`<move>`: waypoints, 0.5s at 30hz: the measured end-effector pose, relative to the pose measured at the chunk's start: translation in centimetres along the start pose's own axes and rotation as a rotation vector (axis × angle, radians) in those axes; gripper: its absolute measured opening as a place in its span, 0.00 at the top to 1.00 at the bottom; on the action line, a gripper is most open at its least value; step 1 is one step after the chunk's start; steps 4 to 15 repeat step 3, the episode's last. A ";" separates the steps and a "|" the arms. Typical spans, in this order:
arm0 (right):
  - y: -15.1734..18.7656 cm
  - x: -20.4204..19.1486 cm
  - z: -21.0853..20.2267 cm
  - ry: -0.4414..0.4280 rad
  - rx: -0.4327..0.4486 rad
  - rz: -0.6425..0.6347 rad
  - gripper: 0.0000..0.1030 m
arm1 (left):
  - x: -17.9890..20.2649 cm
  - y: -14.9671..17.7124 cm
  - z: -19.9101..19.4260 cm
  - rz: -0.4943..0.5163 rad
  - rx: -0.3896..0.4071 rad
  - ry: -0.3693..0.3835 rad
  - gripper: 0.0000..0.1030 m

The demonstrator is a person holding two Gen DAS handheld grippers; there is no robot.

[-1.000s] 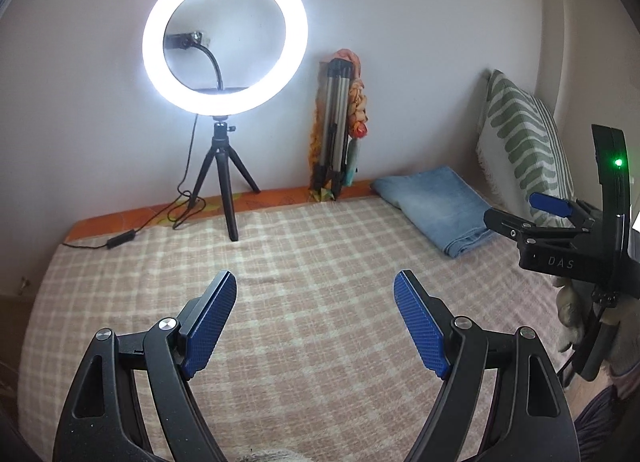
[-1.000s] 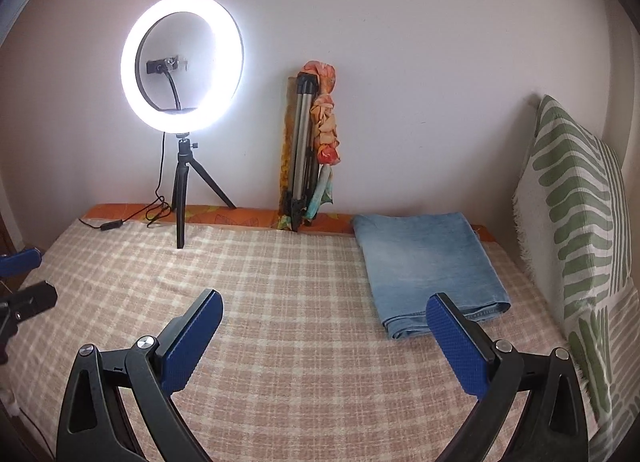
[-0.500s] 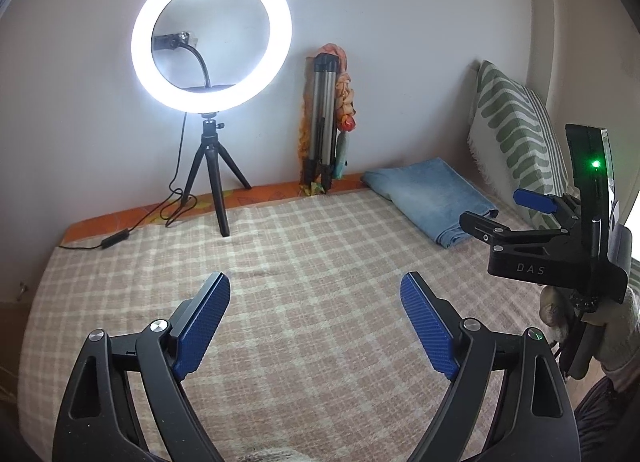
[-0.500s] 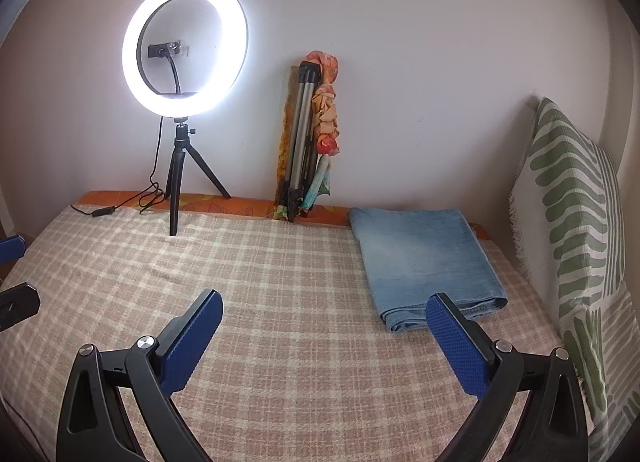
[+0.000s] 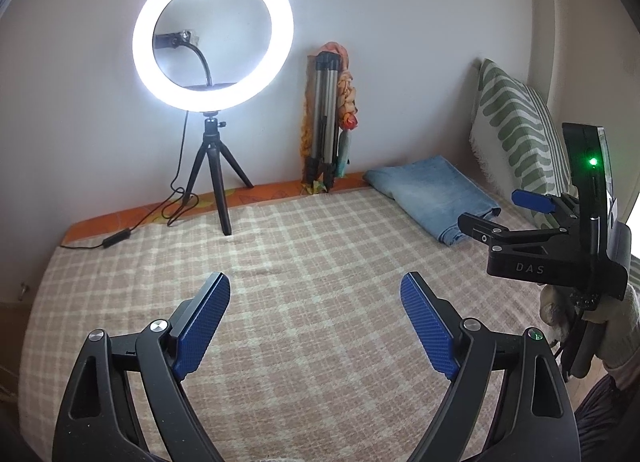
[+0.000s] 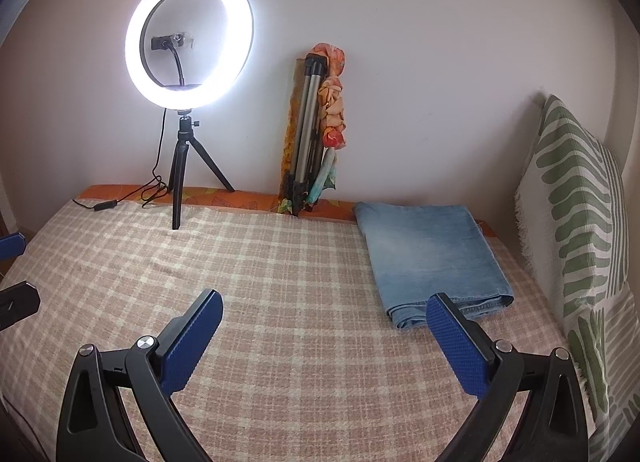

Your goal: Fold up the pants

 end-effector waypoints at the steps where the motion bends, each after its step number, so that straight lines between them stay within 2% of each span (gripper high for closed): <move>1: 0.1 0.0 0.0 -0.002 -0.003 0.004 0.00 | 0.1 0.0 -0.1 0.005 0.002 -0.001 0.15; 15: 0.1 0.0 0.2 0.000 -0.006 0.005 0.00 | 0.1 0.0 -0.1 0.004 0.003 -0.001 0.15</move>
Point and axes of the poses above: each gripper's, at about its wrist camera, not at the fingertips, and z roughly the way its jaws point, x to its right, y to its underside, the point moved 8 cm from there along z, roughly the way its jaws point, and after that the axes turned 6 degrees about -z, right-handed, at the moved point
